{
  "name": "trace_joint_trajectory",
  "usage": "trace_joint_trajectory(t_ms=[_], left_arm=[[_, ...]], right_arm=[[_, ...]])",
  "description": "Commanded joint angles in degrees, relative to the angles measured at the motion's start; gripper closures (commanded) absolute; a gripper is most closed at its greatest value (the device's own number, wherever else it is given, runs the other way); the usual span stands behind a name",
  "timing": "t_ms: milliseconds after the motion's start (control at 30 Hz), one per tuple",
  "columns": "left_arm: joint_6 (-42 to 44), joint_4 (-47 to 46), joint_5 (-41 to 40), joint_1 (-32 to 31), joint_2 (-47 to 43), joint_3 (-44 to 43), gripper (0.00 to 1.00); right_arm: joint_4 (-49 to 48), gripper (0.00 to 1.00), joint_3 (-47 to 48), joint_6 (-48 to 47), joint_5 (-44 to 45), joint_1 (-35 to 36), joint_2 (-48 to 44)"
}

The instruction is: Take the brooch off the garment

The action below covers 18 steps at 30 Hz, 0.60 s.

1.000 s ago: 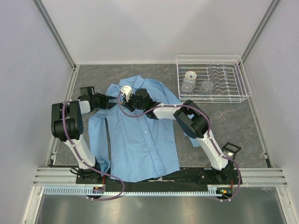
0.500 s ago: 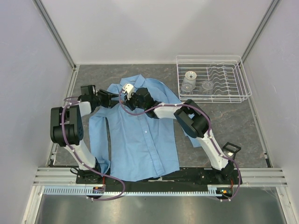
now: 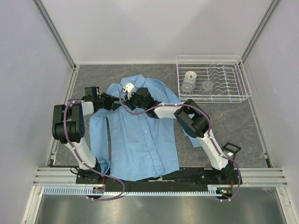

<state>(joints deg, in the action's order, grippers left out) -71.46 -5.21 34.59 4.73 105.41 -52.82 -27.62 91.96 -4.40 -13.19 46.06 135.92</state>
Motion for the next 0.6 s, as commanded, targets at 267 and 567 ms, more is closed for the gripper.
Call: trace_joint_trajectory(t_ms=[267, 567], left_arm=[[3.0, -0.6, -2.2, -0.1, 3.8, -3.9, 0.55], [3.3, -0.9, -2.5, -0.1, 4.5, -5.6, 0.63]], right_arm=[[-4.8, 1.00, -0.3, 1.1, -3.4, -0.7, -3.9], [-3.9, 1.00, 0.8, 0.9, -6.2, -0.6, -2.9]])
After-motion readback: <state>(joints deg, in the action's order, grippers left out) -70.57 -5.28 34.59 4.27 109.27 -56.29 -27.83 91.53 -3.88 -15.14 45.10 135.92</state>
